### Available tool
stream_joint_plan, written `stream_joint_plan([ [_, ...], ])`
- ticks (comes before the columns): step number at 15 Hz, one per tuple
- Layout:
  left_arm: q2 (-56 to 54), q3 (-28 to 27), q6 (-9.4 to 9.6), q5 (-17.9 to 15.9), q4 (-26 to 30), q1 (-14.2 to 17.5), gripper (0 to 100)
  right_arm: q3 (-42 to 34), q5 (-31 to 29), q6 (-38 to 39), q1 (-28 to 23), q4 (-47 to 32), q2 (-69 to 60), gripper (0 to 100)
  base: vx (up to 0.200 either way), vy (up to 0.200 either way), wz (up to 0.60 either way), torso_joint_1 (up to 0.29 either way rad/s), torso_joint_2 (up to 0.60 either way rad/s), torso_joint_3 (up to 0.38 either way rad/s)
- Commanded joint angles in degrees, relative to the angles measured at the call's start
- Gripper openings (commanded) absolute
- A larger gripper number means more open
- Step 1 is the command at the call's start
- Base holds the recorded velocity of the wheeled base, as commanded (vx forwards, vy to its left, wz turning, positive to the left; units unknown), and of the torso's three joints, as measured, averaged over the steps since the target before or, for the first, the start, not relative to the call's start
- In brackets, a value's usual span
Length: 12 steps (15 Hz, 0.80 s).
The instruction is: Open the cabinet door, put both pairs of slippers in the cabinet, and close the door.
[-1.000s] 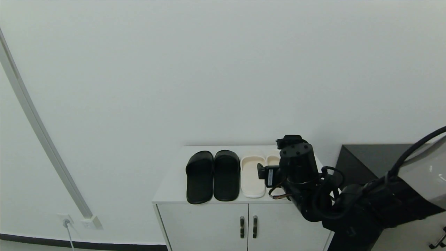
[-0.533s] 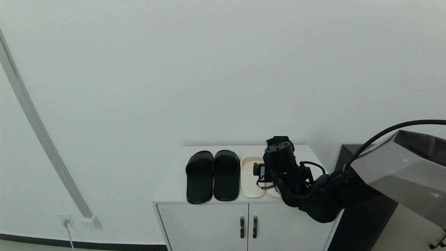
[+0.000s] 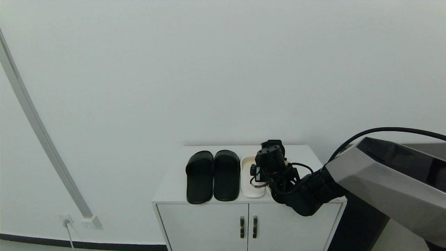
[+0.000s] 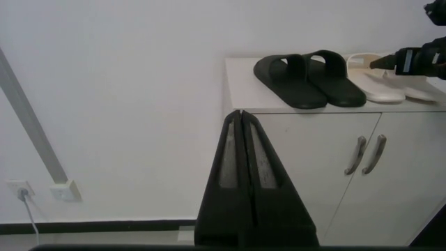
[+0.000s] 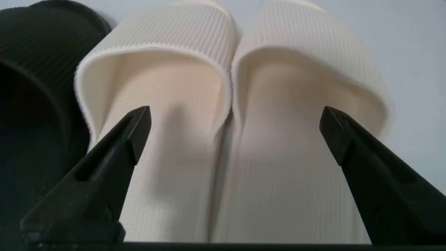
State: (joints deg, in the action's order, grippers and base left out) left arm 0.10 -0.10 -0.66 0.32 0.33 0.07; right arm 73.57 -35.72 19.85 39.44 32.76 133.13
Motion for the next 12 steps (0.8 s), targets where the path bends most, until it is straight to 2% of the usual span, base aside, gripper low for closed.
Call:
stream_joint_plan([
  [1, -0.01, 0.01, -0.04, 0.03, 0.02, 0.01, 0, 1.93, 0.21, -0.07, -0.59, 0.03, 2.04, 100, 0.000, 0.000, 0.00, 0.000, 0.00, 0.000],
  [12, -0.01, 0.01, -0.04, 0.12, 0.02, 0.01, 0, 9.93, 1.88, -2.62, -3.05, -0.32, 7.58, 100, 0.000, 0.000, 0.00, 0.000, 0.00, 0.000],
])
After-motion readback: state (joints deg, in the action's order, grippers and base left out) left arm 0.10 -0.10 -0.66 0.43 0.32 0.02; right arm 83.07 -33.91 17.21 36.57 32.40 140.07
